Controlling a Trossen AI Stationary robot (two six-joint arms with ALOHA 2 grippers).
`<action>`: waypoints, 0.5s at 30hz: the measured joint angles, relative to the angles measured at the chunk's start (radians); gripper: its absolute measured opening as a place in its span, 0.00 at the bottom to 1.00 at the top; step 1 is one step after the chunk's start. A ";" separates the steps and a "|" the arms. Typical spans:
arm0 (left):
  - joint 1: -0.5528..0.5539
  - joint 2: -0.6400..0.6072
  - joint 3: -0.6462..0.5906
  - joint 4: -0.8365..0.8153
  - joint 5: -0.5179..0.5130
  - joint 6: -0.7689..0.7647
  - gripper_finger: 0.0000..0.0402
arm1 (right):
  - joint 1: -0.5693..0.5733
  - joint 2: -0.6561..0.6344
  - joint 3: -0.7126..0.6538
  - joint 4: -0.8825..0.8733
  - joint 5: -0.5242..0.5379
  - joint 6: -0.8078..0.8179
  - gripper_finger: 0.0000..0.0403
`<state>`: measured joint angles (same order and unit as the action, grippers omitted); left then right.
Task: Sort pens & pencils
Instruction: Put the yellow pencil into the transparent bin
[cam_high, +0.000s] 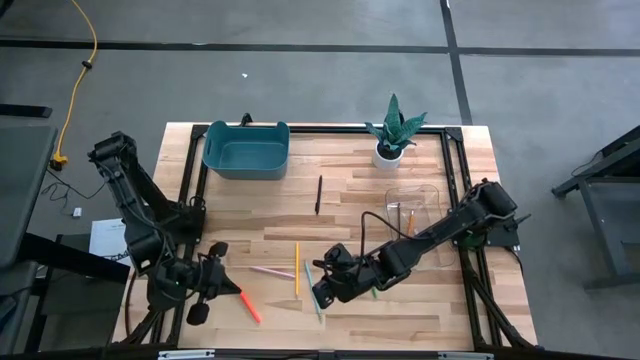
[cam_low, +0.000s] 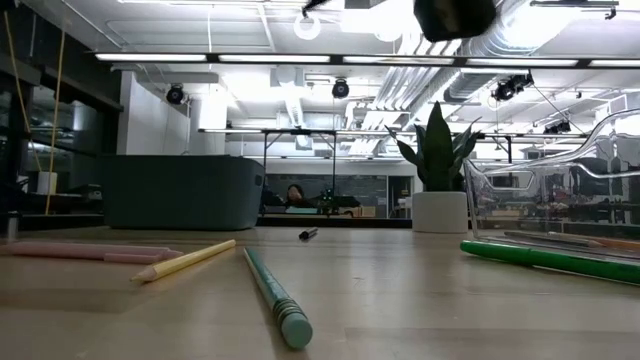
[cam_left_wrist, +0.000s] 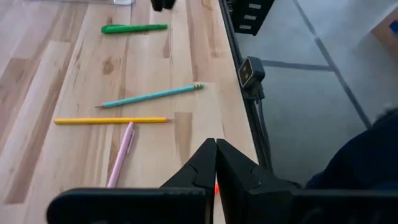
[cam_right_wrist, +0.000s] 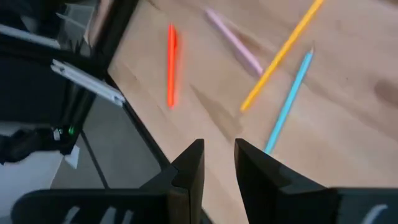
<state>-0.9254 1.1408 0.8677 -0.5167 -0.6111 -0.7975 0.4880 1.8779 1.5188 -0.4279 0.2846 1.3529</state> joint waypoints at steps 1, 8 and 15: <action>0.007 0.000 0.000 0.003 0.001 -0.014 0.00 | -0.004 -0.002 0.000 0.022 0.014 -0.010 0.19; 0.067 0.000 0.000 0.109 0.010 0.010 0.00 | -0.033 -0.004 0.000 0.110 0.028 -0.074 0.19; 0.152 0.010 -0.001 0.095 0.034 0.066 0.00 | -0.053 -0.034 0.000 0.089 0.123 -0.103 0.19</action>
<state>-0.7731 1.1503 0.8665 -0.4213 -0.5766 -0.7314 0.4349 1.8437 1.5188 -0.3392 0.4080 1.2495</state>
